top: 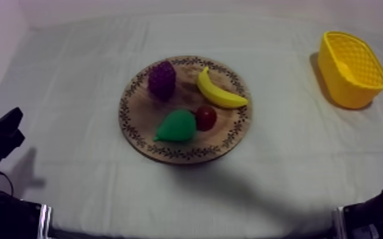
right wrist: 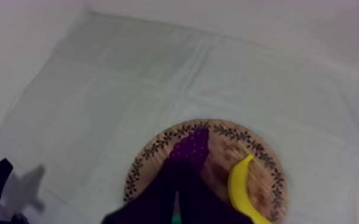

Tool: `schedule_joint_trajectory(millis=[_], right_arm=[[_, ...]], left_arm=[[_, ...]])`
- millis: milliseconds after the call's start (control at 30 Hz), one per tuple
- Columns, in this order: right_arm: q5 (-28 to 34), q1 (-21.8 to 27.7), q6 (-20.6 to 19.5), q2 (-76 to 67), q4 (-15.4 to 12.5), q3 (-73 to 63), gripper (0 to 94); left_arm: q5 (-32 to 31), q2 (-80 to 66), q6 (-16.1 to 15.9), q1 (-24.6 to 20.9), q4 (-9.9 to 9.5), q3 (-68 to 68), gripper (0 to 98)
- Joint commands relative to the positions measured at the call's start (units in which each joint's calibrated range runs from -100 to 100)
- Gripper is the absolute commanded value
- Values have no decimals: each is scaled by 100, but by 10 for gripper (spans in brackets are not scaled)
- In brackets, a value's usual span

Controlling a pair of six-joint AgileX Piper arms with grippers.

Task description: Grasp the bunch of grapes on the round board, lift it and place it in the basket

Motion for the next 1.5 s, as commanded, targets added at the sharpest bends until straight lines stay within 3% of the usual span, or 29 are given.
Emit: schedule_joint_trajectory(millis=[0,533,667,800,967,1167,1300,1467], right_arm=[[202,-16,-134,457,31,-357,2],[972,-37,-566,2336,63,-1598,6],[1013,-2,-621,2582,17,-1692,47],[966,12,-578,2691,-62,-1629,158],[867,38,-460,2683,-227,-1512,402],[842,92,-455,2658,-360,-1457,604],[815,137,-441,2654,-420,-1451,670],[667,180,-418,2712,-468,-1409,684]], left_arm=[[-3,0,-1,-1,1,-4,1],[-3,0,-1,-1,1,-4,1],[-3,0,-1,-1,1,-4,1],[-3,0,-1,-1,1,-4,1],[-3,0,-1,-1,1,-4,1],[-3,0,-1,-1,1,-4,1],[-3,0,-1,-1,1,-4,1],[-3,0,-1,-1,1,-4,1]])
